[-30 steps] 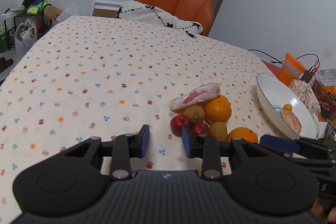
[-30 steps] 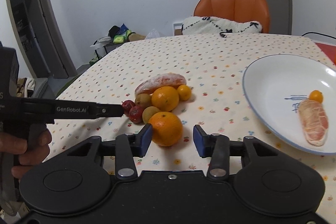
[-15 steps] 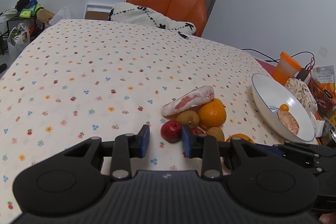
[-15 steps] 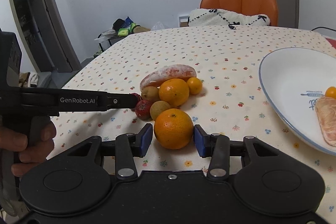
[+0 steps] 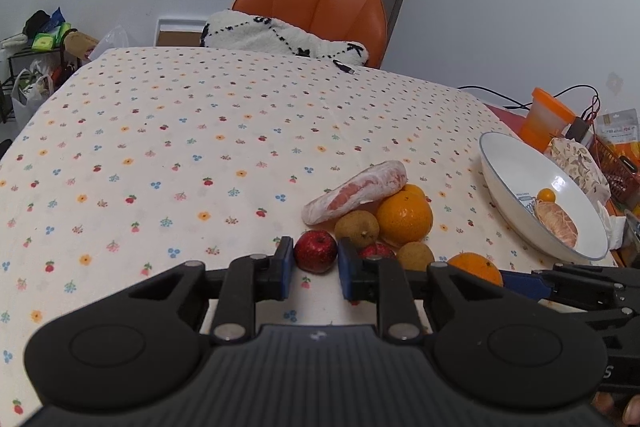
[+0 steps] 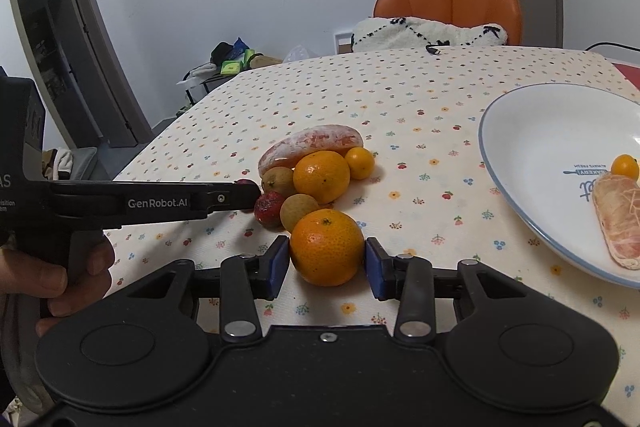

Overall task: Organize fruits
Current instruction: 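Close the left gripper on a red apple while the right gripper grasps the large orange, then carry the red apple in the left gripper and orange in the right gripper over the plate, then open the left gripper to drop the apple while the right gripper releases the orange onto the plate, then move both open grippers back to the fruit pile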

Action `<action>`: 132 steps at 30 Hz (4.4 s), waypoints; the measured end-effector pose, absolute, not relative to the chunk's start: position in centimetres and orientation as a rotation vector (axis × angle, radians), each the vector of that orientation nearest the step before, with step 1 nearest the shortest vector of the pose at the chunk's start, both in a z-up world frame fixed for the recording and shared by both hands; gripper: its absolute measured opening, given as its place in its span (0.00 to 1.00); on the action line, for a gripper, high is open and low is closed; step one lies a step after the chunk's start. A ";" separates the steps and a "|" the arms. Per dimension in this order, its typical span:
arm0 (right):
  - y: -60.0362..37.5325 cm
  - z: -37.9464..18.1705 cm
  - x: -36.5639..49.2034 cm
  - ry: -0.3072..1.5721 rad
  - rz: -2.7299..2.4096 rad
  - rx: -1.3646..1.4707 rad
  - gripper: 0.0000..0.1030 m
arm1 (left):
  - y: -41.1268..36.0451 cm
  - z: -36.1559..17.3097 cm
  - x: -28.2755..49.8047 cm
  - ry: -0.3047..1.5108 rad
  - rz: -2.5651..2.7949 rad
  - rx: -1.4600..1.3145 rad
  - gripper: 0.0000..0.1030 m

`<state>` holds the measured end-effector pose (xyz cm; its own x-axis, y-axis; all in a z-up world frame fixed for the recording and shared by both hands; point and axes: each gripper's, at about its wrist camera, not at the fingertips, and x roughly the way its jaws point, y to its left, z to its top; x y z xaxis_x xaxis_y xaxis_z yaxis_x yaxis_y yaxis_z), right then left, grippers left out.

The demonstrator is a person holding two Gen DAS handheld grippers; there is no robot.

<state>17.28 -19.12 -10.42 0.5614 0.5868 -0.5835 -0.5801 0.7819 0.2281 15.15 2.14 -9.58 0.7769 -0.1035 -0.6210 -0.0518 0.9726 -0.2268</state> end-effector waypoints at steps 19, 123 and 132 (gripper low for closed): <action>-20.6 -8.9 16.3 0.628 0.655 0.021 0.37 | 1.6 -7.1 13.0 0.644 -0.028 -0.239 0.21; -32.1 -8.0 17.5 0.513 0.368 0.154 0.91 | -6.4 -4.6 15.2 0.575 -0.062 -0.069 0.86; -30.6 -7.8 17.1 0.519 0.397 0.147 0.99 | -4.4 -5.2 13.7 0.584 -0.015 -0.083 0.86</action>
